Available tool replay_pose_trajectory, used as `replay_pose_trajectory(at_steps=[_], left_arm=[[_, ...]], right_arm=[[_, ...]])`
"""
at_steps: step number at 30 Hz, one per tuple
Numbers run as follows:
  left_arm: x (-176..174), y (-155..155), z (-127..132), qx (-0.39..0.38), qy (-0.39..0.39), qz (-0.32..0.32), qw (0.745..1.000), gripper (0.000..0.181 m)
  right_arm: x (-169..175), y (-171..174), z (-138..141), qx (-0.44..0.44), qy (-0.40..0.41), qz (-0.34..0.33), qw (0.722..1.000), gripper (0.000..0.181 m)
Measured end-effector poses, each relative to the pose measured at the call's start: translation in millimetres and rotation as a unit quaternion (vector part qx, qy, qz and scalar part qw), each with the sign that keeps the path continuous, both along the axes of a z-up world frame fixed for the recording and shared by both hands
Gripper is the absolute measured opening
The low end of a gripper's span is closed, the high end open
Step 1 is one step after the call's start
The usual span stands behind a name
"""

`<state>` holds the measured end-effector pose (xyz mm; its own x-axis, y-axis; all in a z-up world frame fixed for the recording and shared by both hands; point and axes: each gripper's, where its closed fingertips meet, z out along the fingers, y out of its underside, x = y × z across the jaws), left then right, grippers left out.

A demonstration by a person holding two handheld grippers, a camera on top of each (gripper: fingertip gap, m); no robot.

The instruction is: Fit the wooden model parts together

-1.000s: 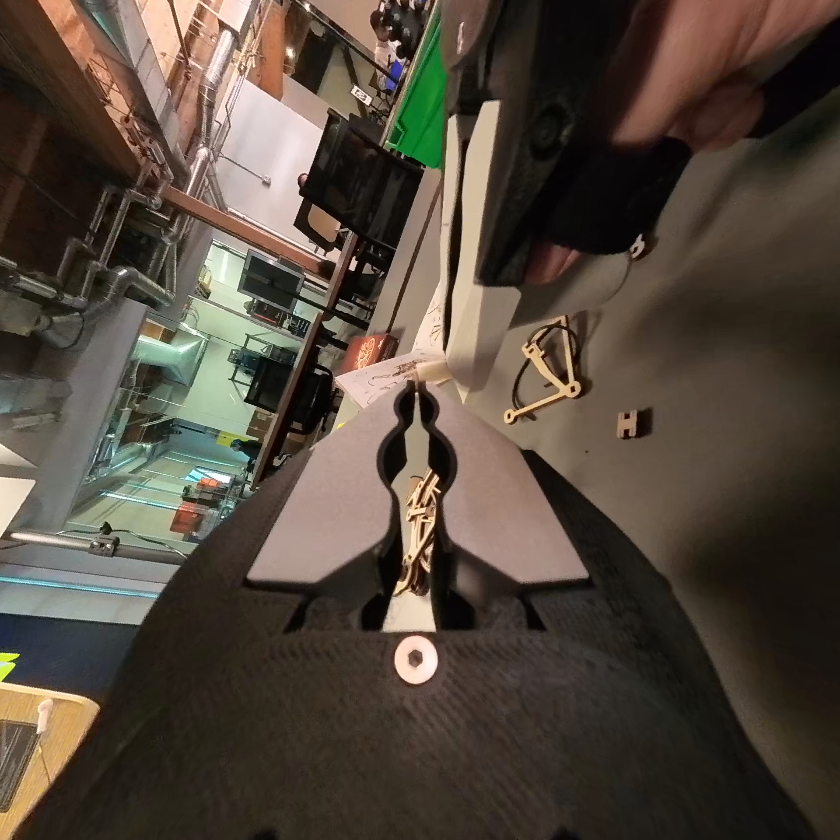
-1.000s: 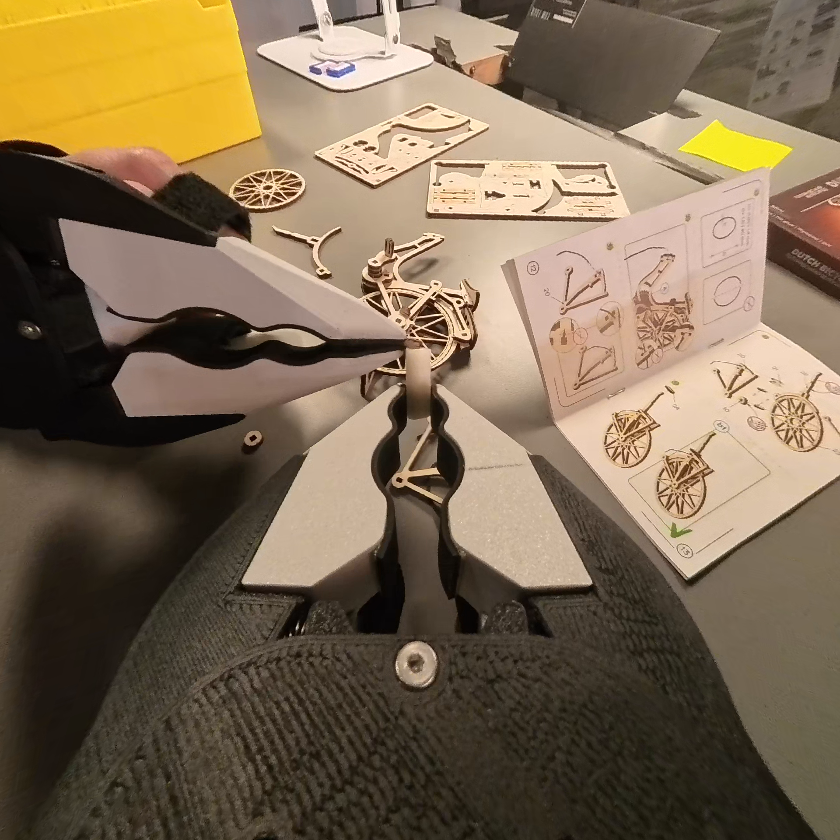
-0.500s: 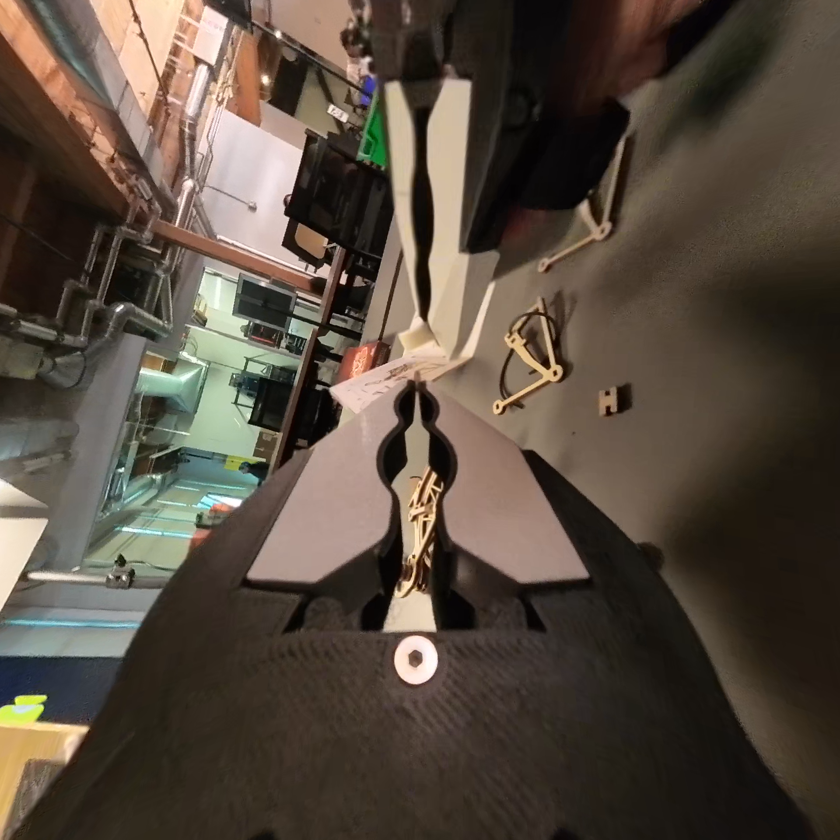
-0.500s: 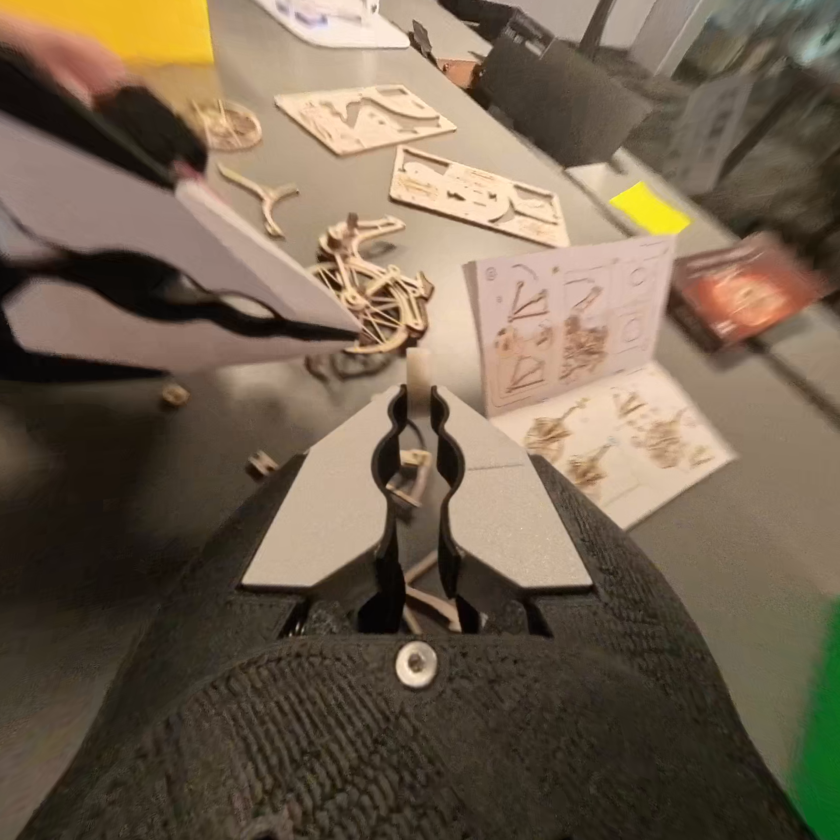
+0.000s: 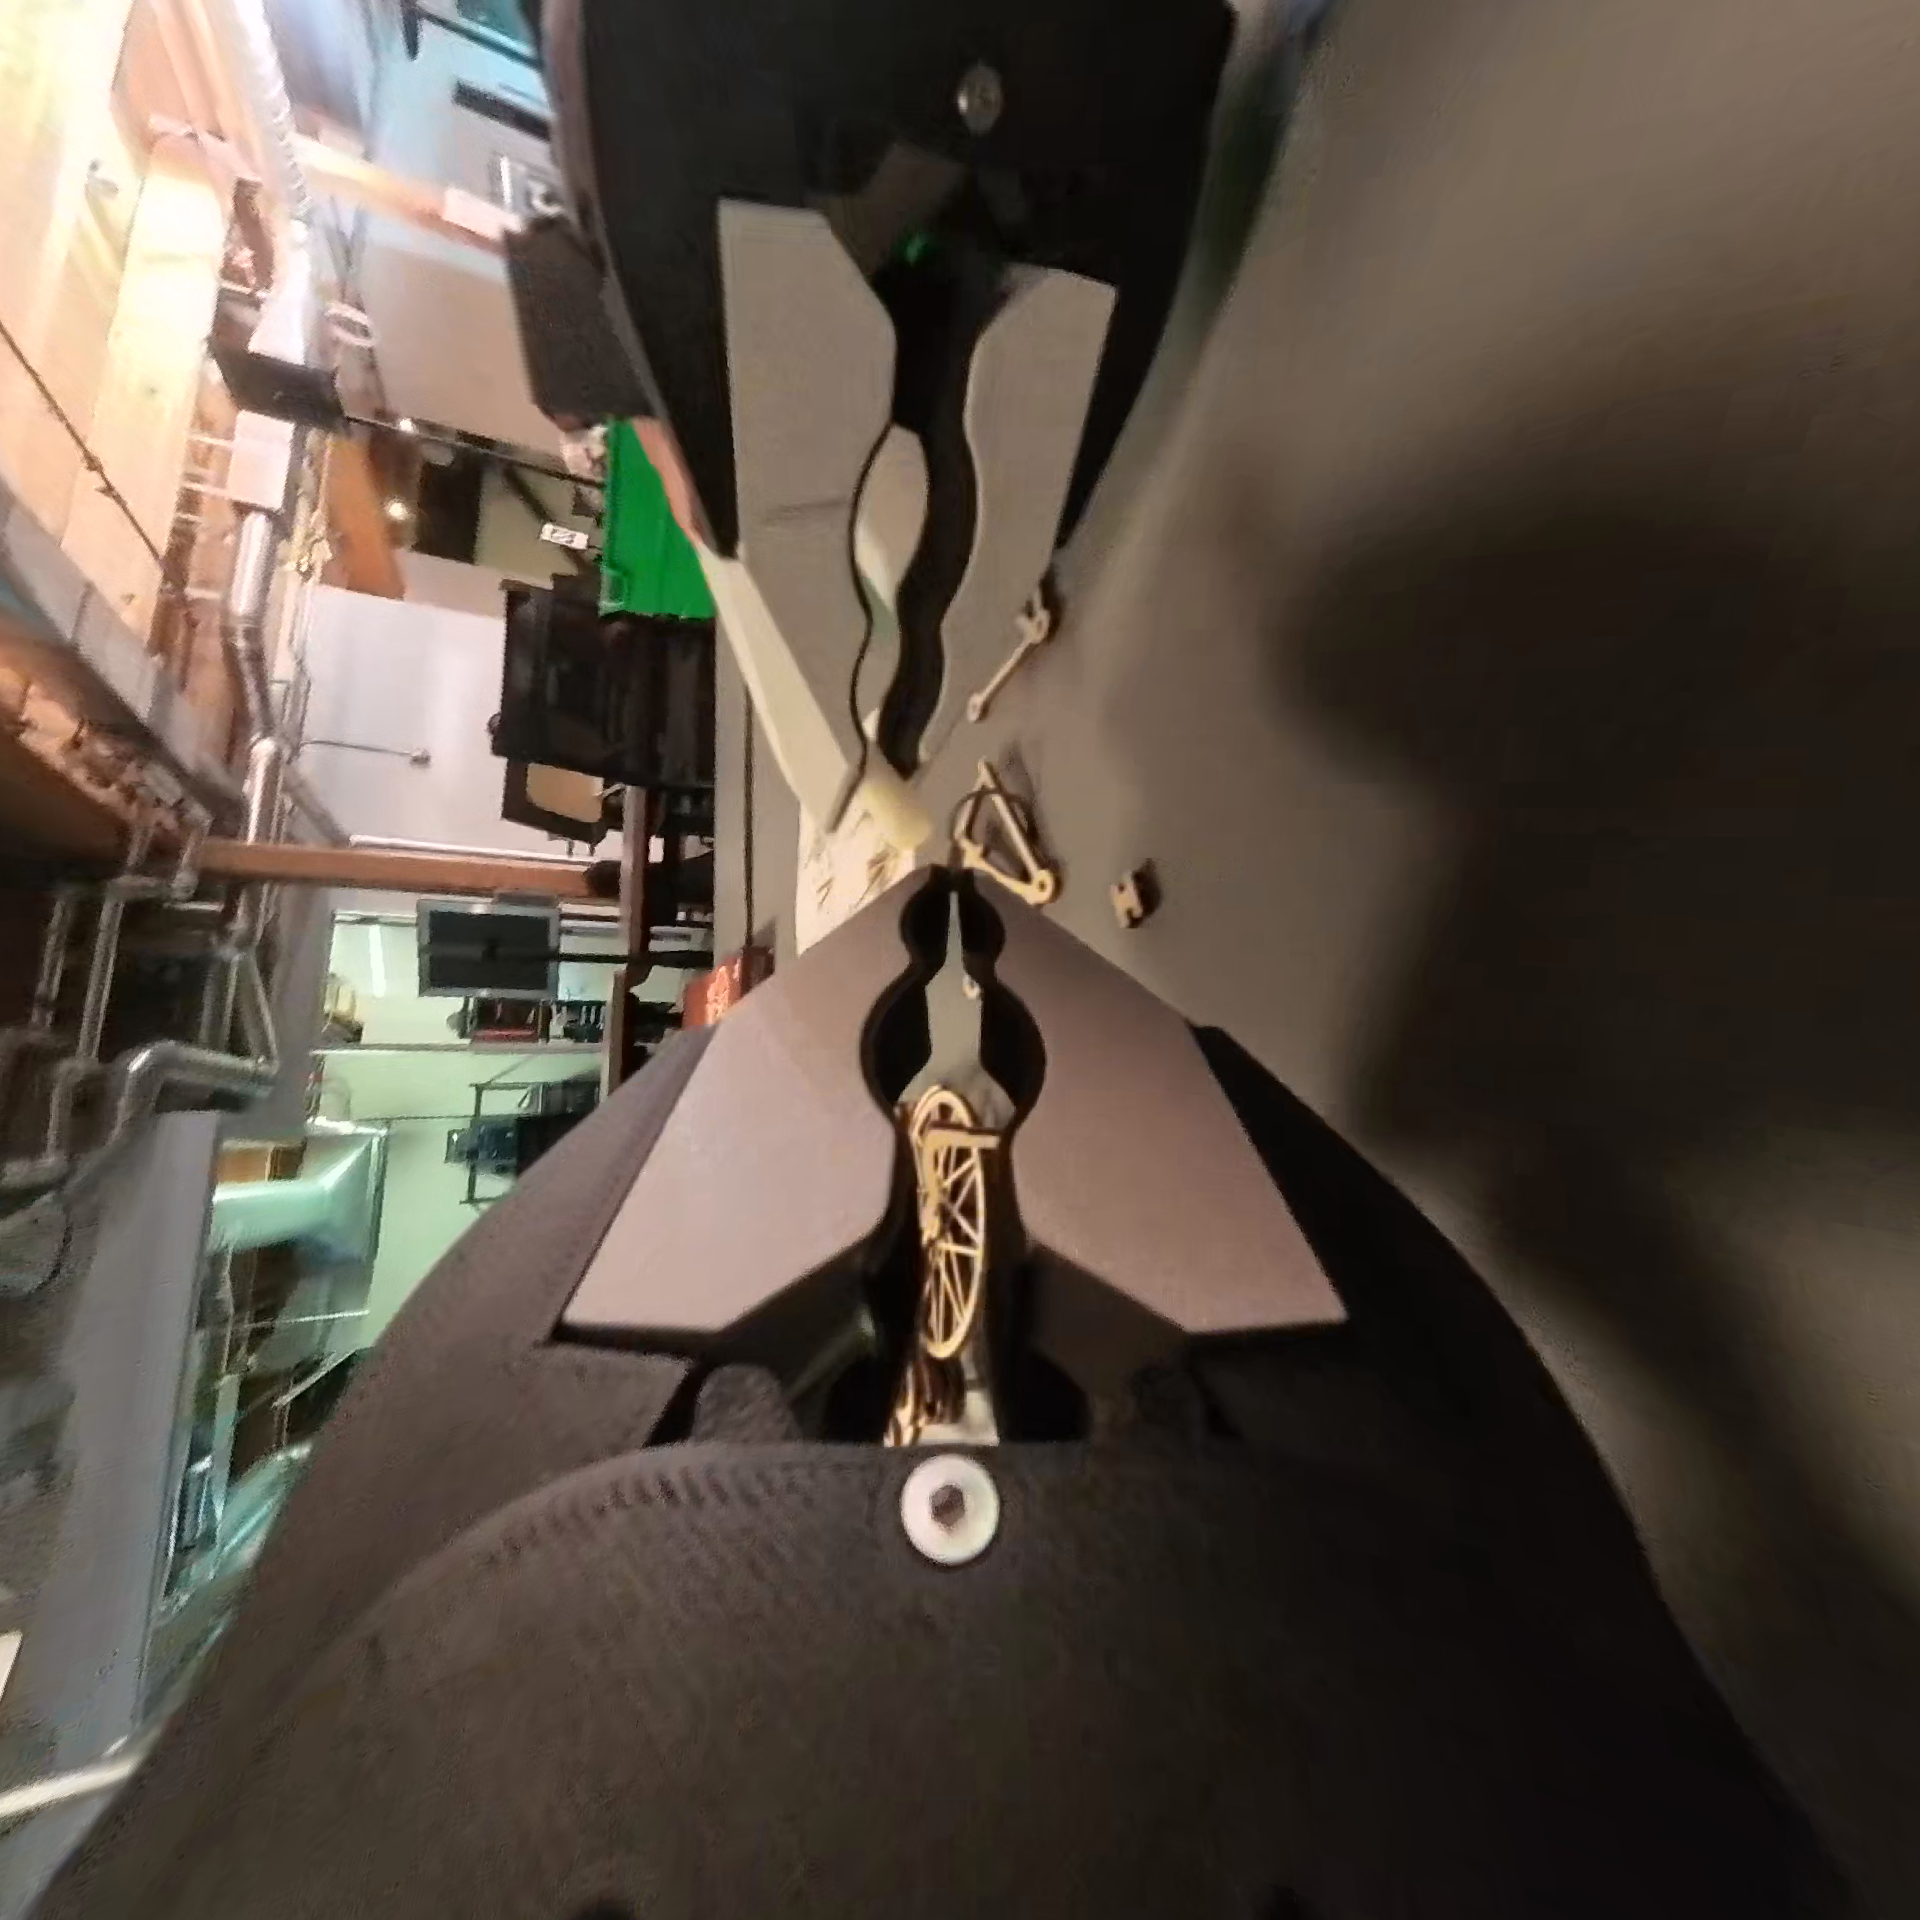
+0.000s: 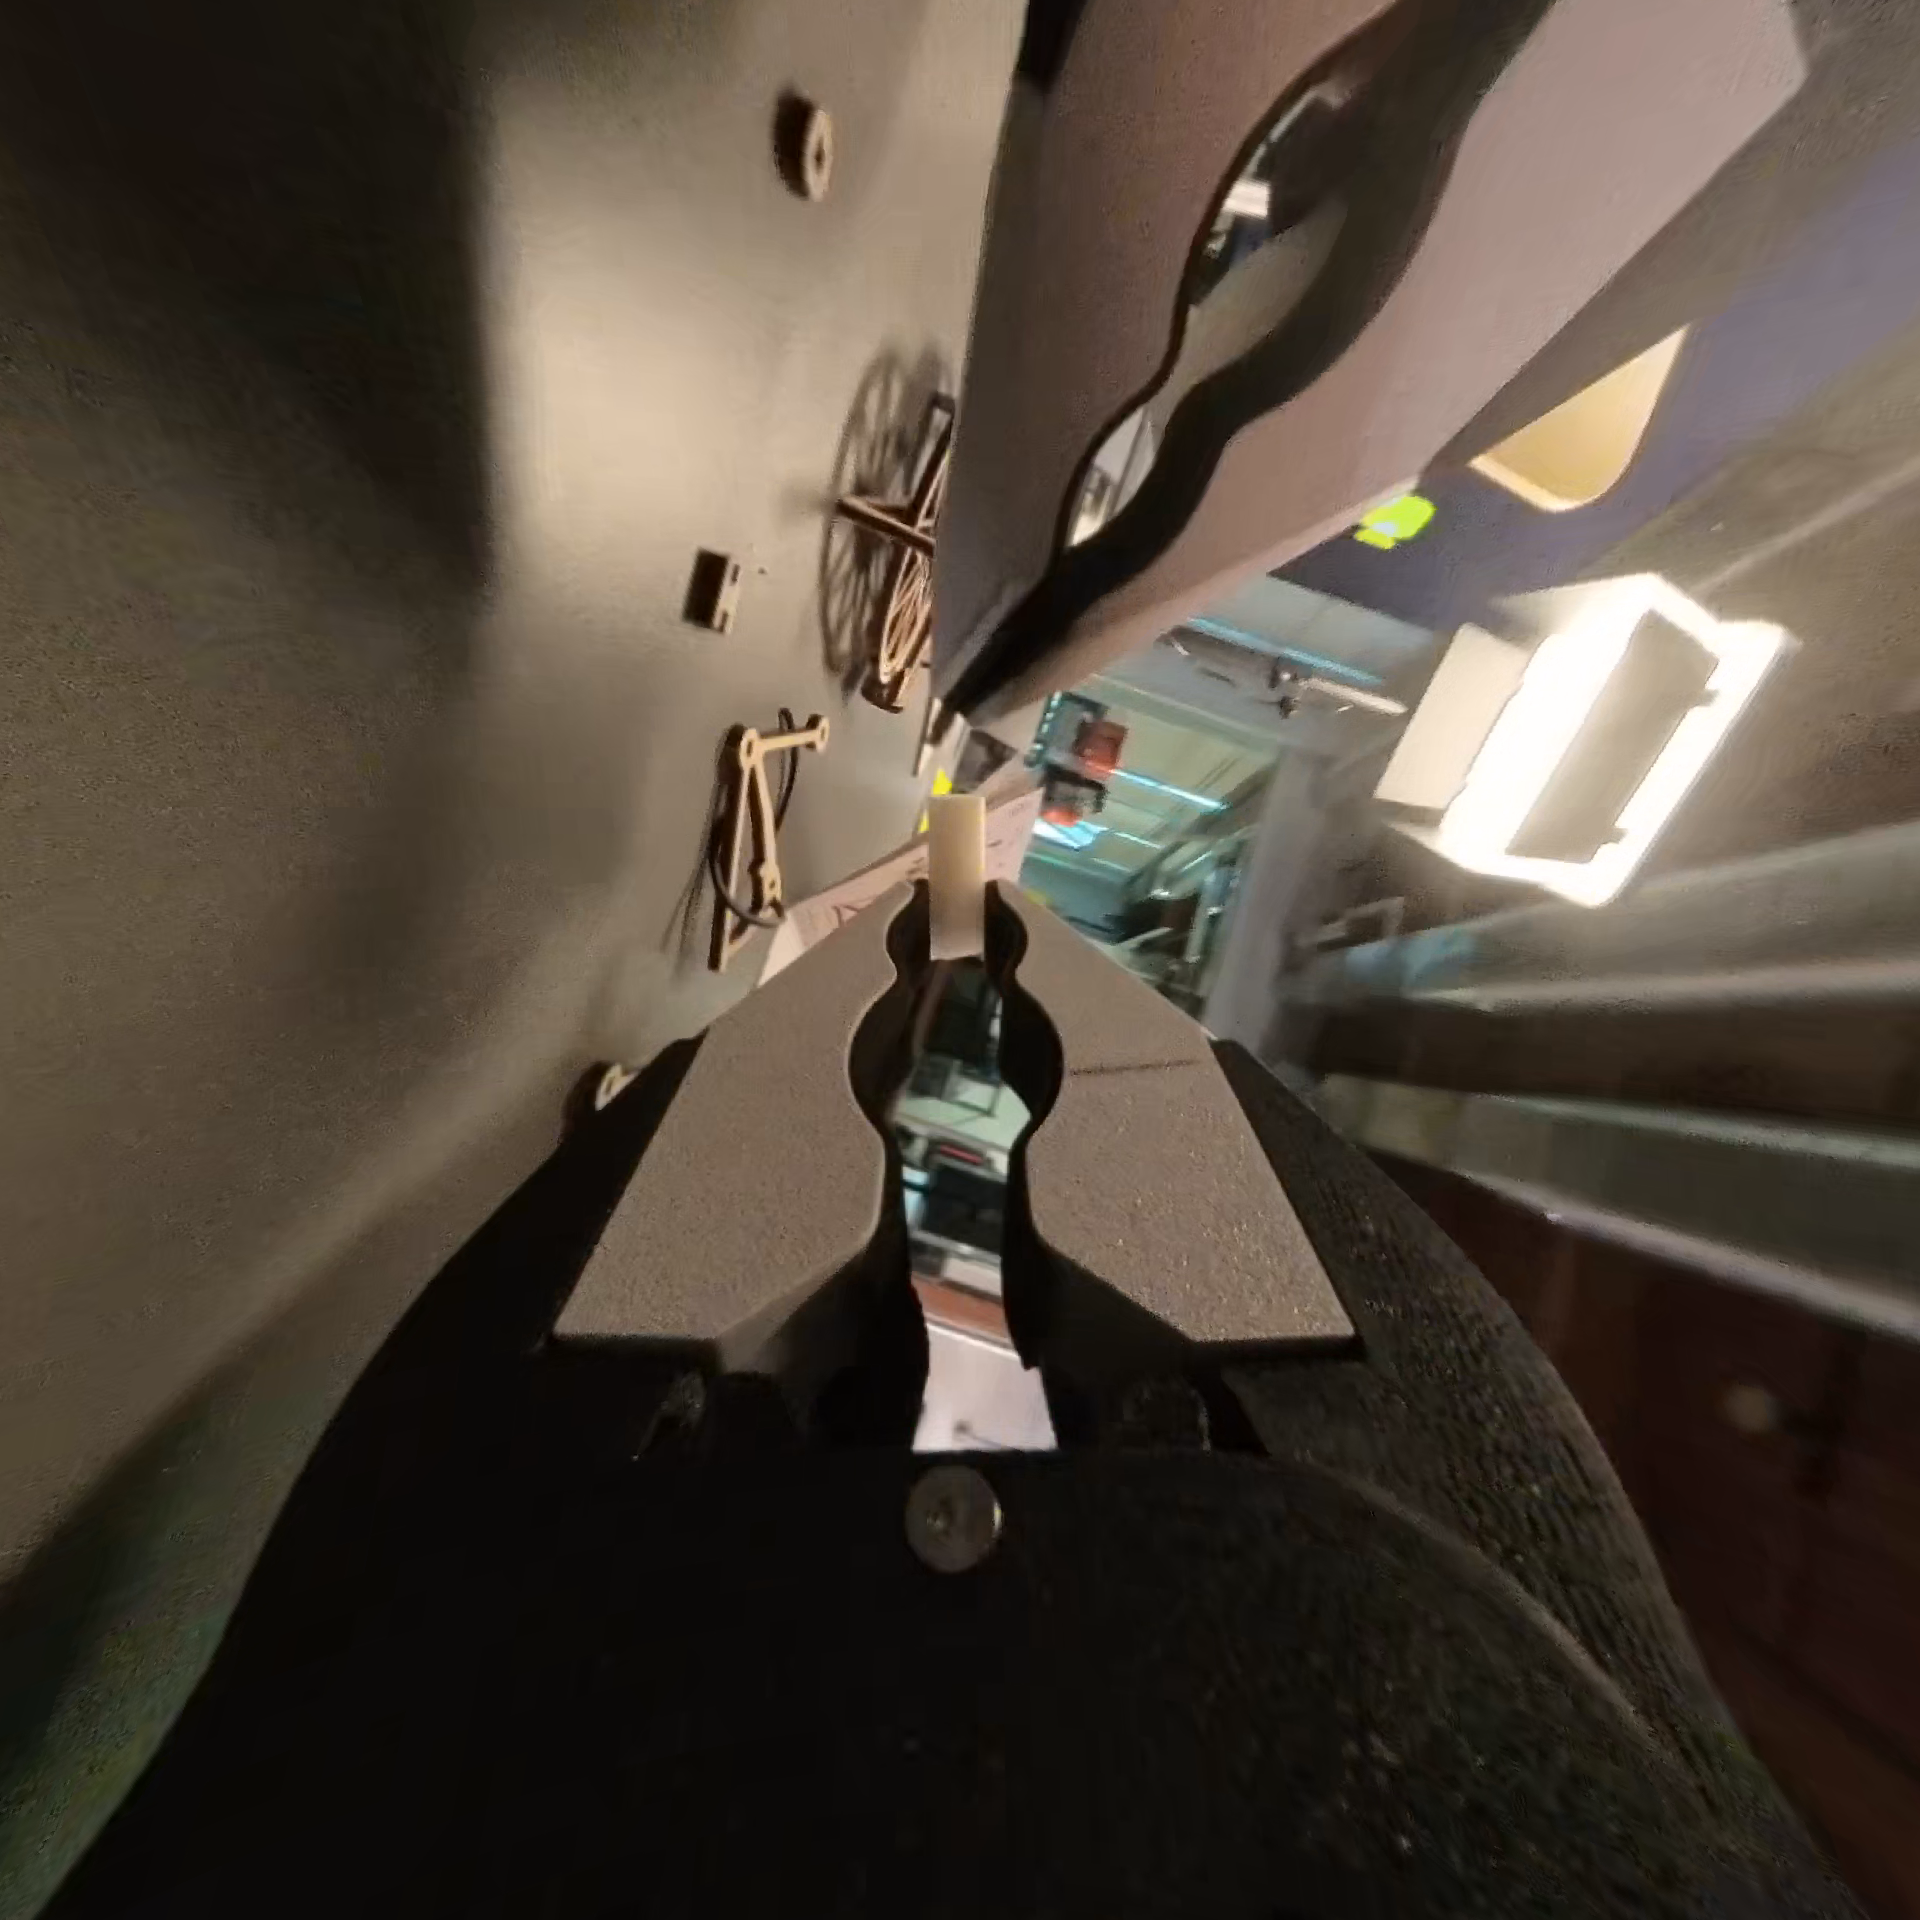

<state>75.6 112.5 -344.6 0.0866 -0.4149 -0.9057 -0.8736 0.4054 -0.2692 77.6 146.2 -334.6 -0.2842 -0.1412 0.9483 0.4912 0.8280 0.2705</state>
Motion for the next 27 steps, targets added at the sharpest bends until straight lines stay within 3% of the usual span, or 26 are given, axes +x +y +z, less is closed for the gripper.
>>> replay_pose_trajectory(at_steps=[8,27], left_arm=[[1.0,-1.9,-8.8,-0.022,0.016,-0.005,1.000,0.000],[2.3,-6.8,-12.6,-0.046,0.016,-0.011,0.999,0.001]], right_arm=[[5.1,-3.2,-9.8,0.066,-0.048,0.006,0.997,0.008],[1.8,-17.1,-15.2,0.074,-0.063,0.034,0.995,0.007]])
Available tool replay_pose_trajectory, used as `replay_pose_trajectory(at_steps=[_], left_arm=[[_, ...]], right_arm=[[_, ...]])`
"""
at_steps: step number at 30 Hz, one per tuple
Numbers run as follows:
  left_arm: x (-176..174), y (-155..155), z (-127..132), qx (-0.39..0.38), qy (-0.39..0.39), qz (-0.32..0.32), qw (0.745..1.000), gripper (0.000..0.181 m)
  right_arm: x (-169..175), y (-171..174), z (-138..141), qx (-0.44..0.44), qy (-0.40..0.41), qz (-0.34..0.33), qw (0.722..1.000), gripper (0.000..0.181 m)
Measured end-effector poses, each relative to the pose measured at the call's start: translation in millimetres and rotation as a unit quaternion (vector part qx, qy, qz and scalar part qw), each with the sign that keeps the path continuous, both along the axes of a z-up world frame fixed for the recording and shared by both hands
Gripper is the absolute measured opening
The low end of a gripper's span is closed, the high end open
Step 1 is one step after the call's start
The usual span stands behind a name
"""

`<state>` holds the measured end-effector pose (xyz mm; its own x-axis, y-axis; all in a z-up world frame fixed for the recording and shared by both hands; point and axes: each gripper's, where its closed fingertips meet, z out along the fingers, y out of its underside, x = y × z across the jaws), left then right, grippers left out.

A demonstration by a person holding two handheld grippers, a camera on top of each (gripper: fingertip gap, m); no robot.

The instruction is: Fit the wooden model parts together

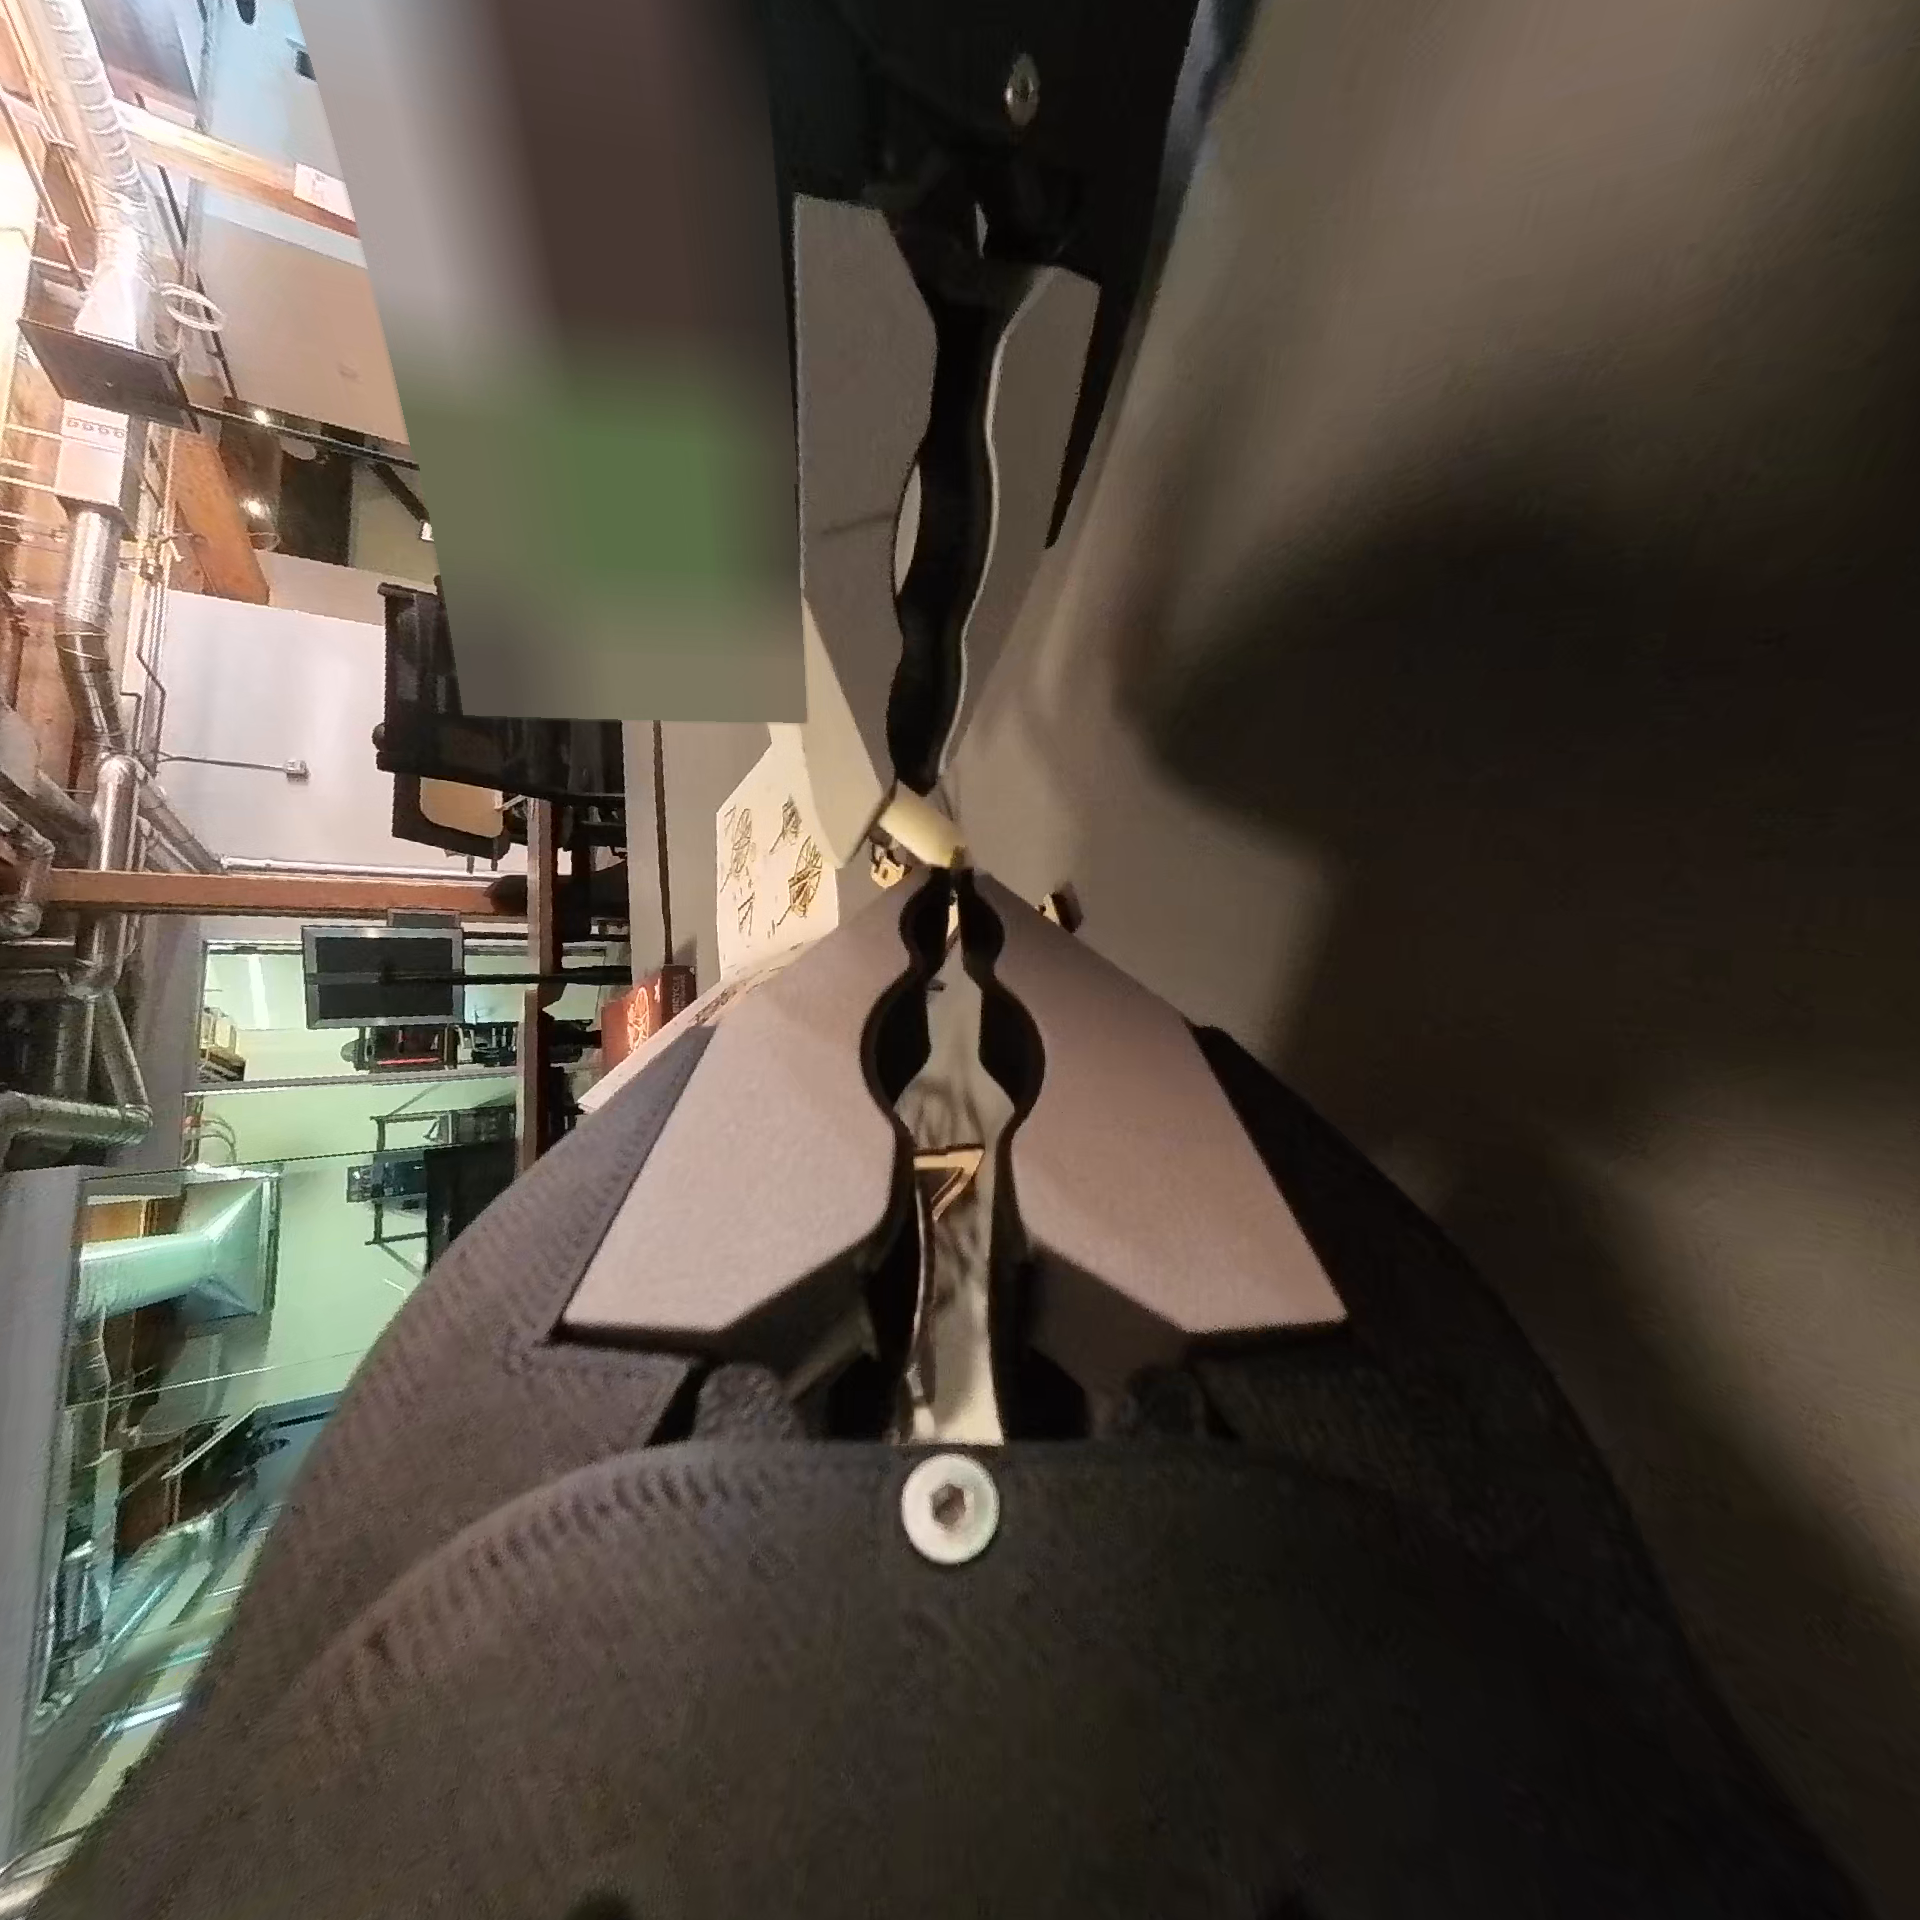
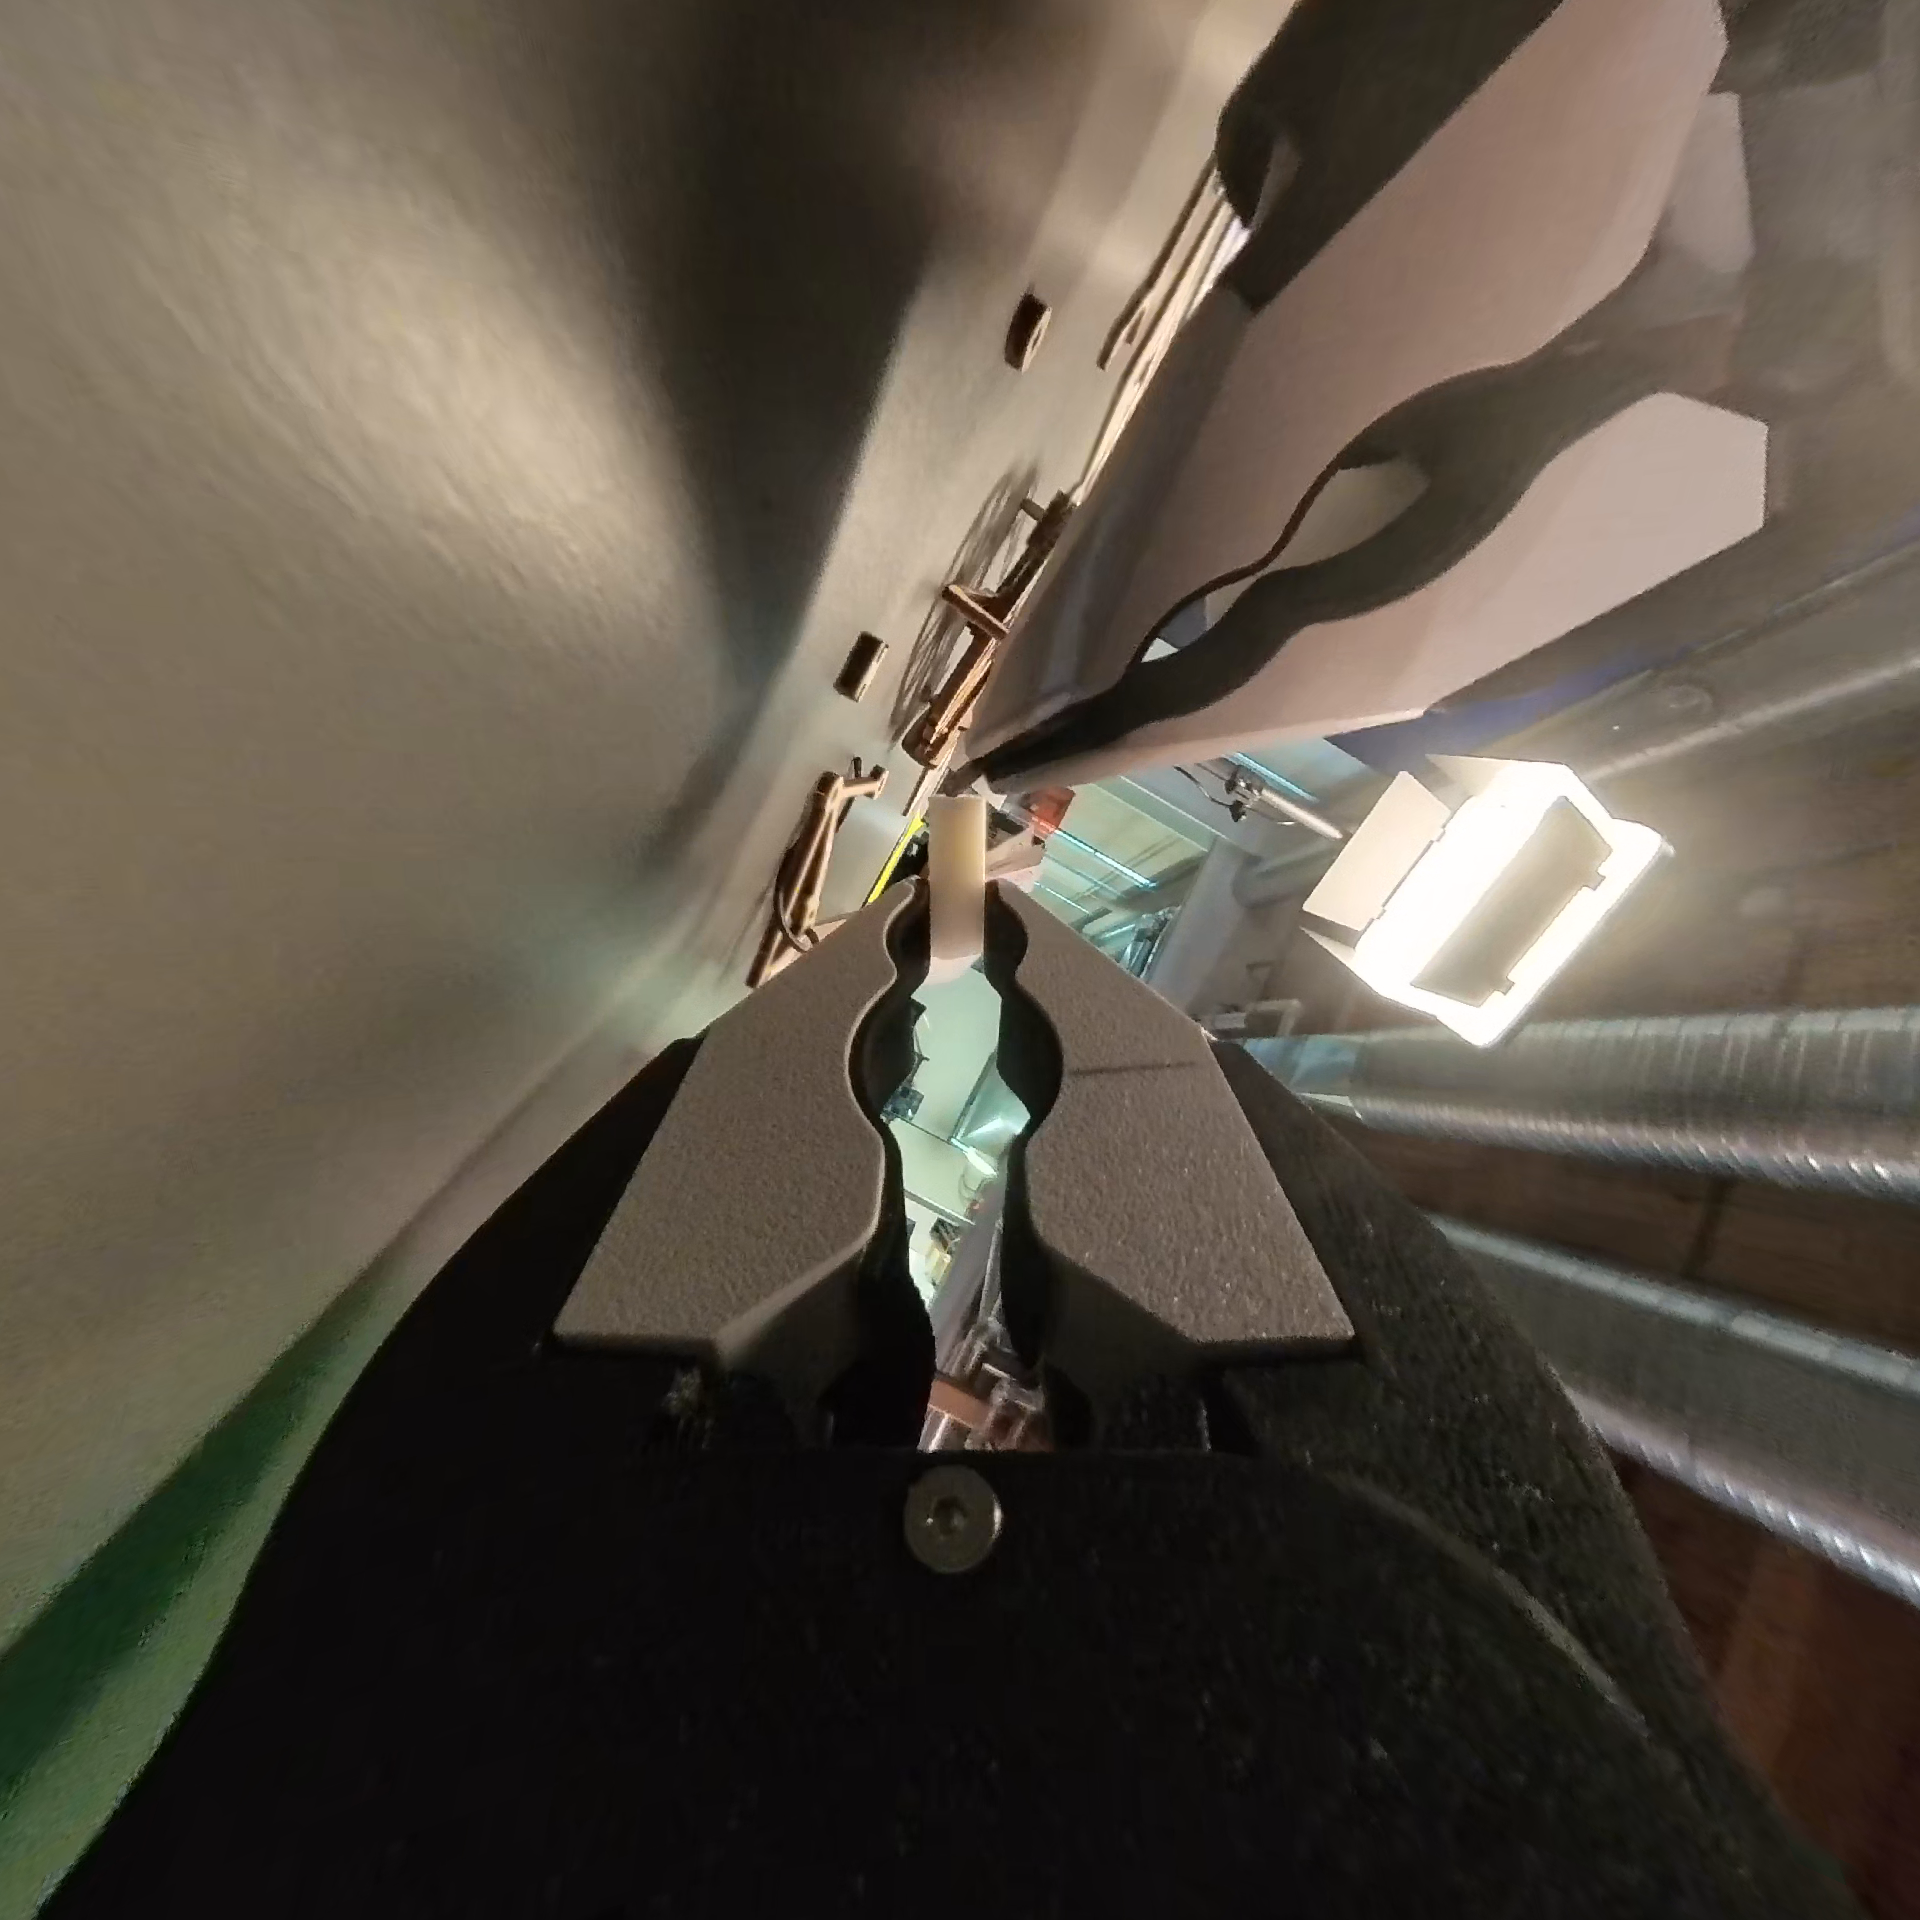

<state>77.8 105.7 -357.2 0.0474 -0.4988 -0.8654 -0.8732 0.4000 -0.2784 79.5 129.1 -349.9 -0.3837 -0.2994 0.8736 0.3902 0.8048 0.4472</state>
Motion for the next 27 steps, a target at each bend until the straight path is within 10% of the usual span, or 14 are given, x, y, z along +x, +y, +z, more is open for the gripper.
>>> replay_pose_trajectory(at_steps=[27], left_arm=[[-27.4,8.2,18.5,0.025,-0.040,0.077,0.996,0.000]], right_arm=[[-3.0,10.1,2.2,-0.046,0.033,-0.033,0.998,0.008]])
